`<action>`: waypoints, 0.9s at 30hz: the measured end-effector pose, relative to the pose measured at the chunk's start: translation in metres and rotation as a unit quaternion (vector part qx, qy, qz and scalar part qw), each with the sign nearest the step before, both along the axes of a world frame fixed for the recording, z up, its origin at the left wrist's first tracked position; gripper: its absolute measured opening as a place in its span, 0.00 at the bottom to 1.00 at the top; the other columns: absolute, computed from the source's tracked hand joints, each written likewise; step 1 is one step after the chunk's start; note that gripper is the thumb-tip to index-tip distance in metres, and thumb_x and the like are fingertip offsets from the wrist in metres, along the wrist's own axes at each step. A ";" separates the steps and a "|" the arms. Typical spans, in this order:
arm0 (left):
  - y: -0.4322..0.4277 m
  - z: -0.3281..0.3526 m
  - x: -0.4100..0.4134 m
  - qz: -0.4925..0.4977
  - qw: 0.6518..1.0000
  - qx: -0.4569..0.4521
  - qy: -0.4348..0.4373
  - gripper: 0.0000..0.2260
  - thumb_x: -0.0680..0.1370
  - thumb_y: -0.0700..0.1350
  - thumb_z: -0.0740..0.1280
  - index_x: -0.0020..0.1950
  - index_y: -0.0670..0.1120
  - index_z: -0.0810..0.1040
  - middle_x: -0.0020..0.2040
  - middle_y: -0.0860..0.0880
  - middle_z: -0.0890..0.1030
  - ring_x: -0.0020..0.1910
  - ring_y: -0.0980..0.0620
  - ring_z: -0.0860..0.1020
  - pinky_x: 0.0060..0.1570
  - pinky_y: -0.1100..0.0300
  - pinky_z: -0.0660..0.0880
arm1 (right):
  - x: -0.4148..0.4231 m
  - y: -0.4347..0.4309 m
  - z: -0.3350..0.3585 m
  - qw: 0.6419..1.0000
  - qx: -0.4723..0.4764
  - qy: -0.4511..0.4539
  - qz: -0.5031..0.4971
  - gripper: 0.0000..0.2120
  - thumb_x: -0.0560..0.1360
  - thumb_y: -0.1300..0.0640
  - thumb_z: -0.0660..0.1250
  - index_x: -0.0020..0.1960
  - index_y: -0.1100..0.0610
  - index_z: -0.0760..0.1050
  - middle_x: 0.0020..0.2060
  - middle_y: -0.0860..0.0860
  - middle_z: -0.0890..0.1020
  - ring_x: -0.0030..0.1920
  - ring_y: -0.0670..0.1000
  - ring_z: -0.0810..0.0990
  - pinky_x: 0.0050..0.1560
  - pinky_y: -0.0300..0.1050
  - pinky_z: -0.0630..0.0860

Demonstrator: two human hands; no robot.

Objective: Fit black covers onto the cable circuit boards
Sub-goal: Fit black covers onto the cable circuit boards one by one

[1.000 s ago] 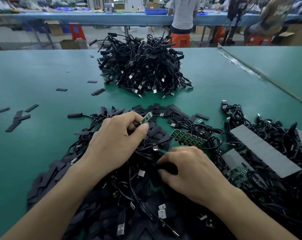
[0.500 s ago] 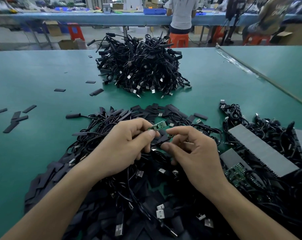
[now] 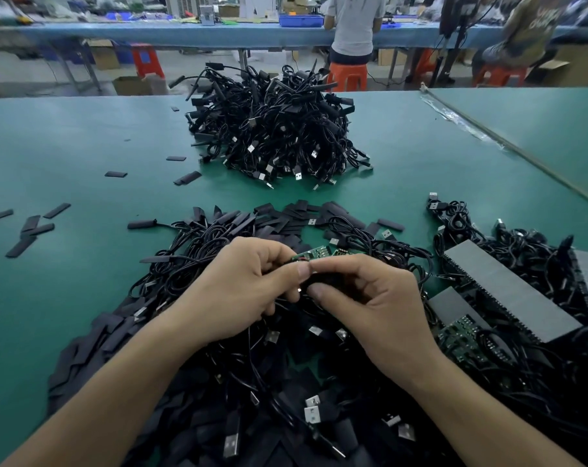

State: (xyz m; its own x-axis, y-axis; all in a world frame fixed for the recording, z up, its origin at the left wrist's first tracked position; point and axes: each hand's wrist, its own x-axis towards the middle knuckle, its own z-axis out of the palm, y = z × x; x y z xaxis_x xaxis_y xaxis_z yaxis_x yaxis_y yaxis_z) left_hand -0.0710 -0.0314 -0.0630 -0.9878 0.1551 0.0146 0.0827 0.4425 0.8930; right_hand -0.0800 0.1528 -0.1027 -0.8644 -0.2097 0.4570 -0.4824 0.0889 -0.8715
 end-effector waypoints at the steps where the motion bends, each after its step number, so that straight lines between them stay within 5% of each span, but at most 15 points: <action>1: 0.000 0.000 0.000 0.001 1.000 0.004 -0.007 0.08 0.79 0.47 0.68 0.40 0.50 0.82 0.31 0.54 0.82 0.24 0.60 0.72 0.23 0.68 0.69 | 0.000 0.001 0.001 0.999 0.035 0.027 -0.009 0.14 0.69 0.60 0.77 0.54 0.50 0.84 0.47 0.44 0.86 0.50 0.48 0.85 0.52 0.46 0.80; 5: -0.001 0.000 -0.001 0.005 0.999 0.020 -0.025 0.09 0.79 0.49 0.68 0.40 0.48 0.82 0.30 0.54 0.81 0.24 0.60 0.72 0.22 0.68 0.69 | 0.001 0.003 0.002 0.993 0.084 0.082 -0.032 0.16 0.68 0.57 0.79 0.54 0.50 0.84 0.47 0.41 0.86 0.50 0.42 0.84 0.52 0.39 0.79; 9: -0.002 0.002 -0.001 0.010 1.000 0.022 -0.015 0.08 0.79 0.51 0.67 0.42 0.53 0.82 0.32 0.53 0.82 0.24 0.60 0.72 0.21 0.67 0.68 | 0.000 0.002 0.002 0.999 0.023 0.008 -0.040 0.13 0.65 0.55 0.79 0.48 0.46 0.83 0.43 0.41 0.86 0.44 0.43 0.84 0.47 0.35 0.77; 16: -0.002 0.003 0.001 0.024 0.999 0.030 -0.018 0.08 0.81 0.45 0.65 0.47 0.49 0.83 0.39 0.52 0.86 0.24 0.58 0.72 0.22 0.65 0.71 | -0.002 0.001 0.002 0.997 -0.030 -0.059 -0.031 0.13 0.65 0.58 0.78 0.48 0.46 0.83 0.41 0.46 0.86 0.42 0.48 0.85 0.45 0.44 0.82; 27: -0.007 0.008 -0.003 0.055 0.990 0.120 -0.052 0.16 0.80 0.41 0.64 0.35 0.47 0.85 0.24 0.50 0.74 0.17 0.57 0.60 0.18 0.70 0.56 | -0.002 0.001 0.007 0.988 -0.115 -0.104 -0.012 0.13 0.60 0.55 0.79 0.44 0.49 0.86 0.39 0.49 0.87 0.40 0.47 0.86 0.43 0.35 0.80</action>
State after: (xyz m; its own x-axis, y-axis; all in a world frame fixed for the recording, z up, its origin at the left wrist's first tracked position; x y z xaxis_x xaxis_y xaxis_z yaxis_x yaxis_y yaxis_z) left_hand -0.0738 -0.0381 -0.0551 -0.9967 0.0509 -0.0638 -0.0512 0.2182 0.9746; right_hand -0.0823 0.1534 -0.0957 -0.9478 -0.0997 0.3029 -0.2916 -0.1138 -0.9498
